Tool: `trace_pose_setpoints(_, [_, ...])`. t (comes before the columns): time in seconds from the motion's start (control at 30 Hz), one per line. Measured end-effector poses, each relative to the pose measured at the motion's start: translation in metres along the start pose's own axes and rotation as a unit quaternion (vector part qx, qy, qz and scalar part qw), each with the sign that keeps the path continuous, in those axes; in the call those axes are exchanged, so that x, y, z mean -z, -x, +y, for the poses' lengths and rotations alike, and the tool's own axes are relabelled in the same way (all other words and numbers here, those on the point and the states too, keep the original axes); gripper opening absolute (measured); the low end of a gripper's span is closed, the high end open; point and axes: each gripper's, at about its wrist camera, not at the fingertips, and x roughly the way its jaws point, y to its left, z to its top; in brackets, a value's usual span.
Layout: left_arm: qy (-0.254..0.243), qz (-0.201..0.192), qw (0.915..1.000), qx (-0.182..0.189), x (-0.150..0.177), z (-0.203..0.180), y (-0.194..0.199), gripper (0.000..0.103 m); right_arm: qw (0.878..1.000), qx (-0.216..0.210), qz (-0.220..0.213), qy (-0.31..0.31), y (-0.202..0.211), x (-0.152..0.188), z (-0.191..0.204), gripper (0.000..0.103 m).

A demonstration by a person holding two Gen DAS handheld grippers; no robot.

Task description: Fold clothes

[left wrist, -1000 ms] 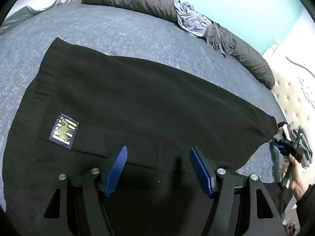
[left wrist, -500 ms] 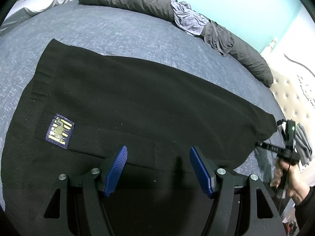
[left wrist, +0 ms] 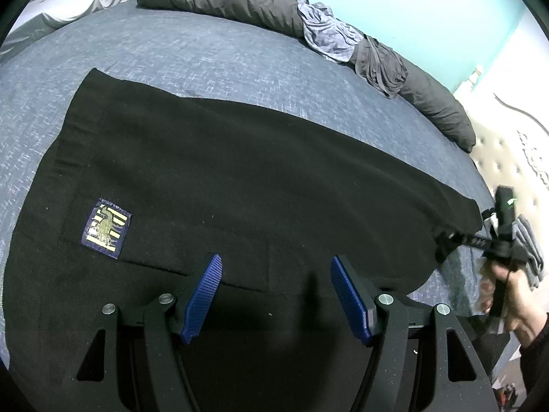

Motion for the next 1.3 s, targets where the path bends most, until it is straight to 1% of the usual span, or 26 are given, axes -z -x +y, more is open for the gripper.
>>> trace_pose_setpoints(0.1, [-0.001, 0.002, 1.0000, 0.001, 0.001, 0.000, -0.001, 0.070, 1.000, -0.008, 0.017, 0.008, -0.006, 0.019, 0.004, 0.016])
trace_pose_setpoints(0.17, [-0.003, 0.003, 1.0000, 0.002, 0.002, -0.001, -0.002, 0.070, 0.999, -0.016, 0.027, 0.012, -0.006, 0.032, 0.005, 0.013])
trace_pose_setpoints(0.27, [-0.006, 0.005, 1.0000, 0.003, 0.001, -0.002, -0.002, 0.070, 0.999, -0.026, 0.034, 0.001, -0.007, 0.032, 0.000, 0.010])
trace_pose_setpoints(0.4, [-0.005, 0.004, 1.0000, 0.004, 0.000, -0.001, -0.001, 0.070, 0.998, -0.022, 0.048, 0.020, -0.001, 0.029, 0.008, 0.010])
trace_pose_setpoints(0.43, [-0.004, 0.004, 1.0000, 0.004, 0.000, -0.001, -0.001, 0.070, 0.998, -0.026, 0.044, 0.022, 0.005, 0.026, 0.008, 0.010])
trace_pose_setpoints(0.5, [-0.005, 0.004, 1.0000, 0.004, 0.000, 0.000, -0.001, 0.070, 0.999, -0.033, -0.009, 0.022, 0.028, 0.013, 0.007, 0.010])
trace_pose_setpoints(0.57, [-0.006, 0.004, 1.0000, 0.003, -0.001, -0.001, -0.002, 0.070, 0.998, -0.017, -0.051, 0.012, 0.043, -0.004, 0.005, 0.010])
trace_pose_setpoints(0.6, [-0.005, 0.004, 1.0000, 0.003, -0.001, 0.000, -0.002, 0.070, 0.998, -0.015, -0.056, 0.008, 0.042, -0.013, 0.004, 0.010])
trace_pose_setpoints(0.63, [-0.005, 0.004, 1.0000, 0.003, -0.002, 0.000, -0.002, 0.070, 0.998, -0.017, -0.058, 0.005, 0.039, -0.022, 0.003, 0.010])
trace_pose_setpoints(0.7, [-0.003, 0.004, 1.0000, 0.003, -0.002, 0.001, -0.002, 0.070, 0.999, 0.002, -0.037, 0.009, 0.023, -0.037, 0.006, 0.011])
trace_pose_setpoints(0.77, [-0.002, 0.003, 1.0000, 0.004, -0.003, 0.001, -0.001, 0.070, 1.000, 0.016, -0.018, 0.009, 0.015, -0.031, -0.001, 0.011])
trace_pose_setpoints(0.83, [-0.001, 0.003, 1.0000, 0.005, -0.003, 0.002, -0.002, 0.070, 1.000, 0.017, 0.001, -0.002, 0.002, -0.021, -0.009, 0.011])
trace_pose_setpoints(0.9, [-0.001, 0.005, 1.0000, 0.008, -0.004, 0.002, -0.003, 0.070, 1.000, 0.009, -0.018, -0.004, 0.004, -0.003, -0.011, 0.011])
trace_pose_setpoints(0.97, [-0.002, 0.006, 0.9999, 0.008, -0.004, 0.001, -0.003, 0.070, 1.000, -0.006, -0.021, -0.003, 0.007, 0.009, -0.013, 0.011])
trace_pose_setpoints(1.13, [-0.005, 0.006, 0.9999, 0.009, -0.004, -0.001, -0.002, 0.070, 0.999, -0.044, 0.009, -0.003, 0.016, 0.023, -0.027, 0.011])
trace_pose_setpoints(1.17, [-0.005, 0.006, 0.9999, 0.009, -0.004, -0.002, -0.002, 0.070, 0.999, -0.047, 0.001, -0.006, 0.023, 0.023, -0.032, 0.011])
trace_pose_setpoints(1.23, [-0.006, 0.007, 0.9999, 0.008, -0.004, -0.002, -0.002, 0.070, 0.998, -0.045, -0.031, -0.022, 0.041, 0.020, -0.045, 0.011])
trace_pose_setpoints(1.27, [-0.006, 0.007, 0.9999, 0.007, -0.004, -0.003, -0.002, 0.070, 0.998, -0.042, -0.047, -0.032, 0.049, 0.017, -0.055, 0.013])
trace_pose_setpoints(1.3, [-0.006, 0.007, 0.9999, 0.007, -0.004, -0.003, -0.003, 0.070, 0.996, -0.038, -0.062, -0.043, 0.057, 0.014, -0.065, 0.024])
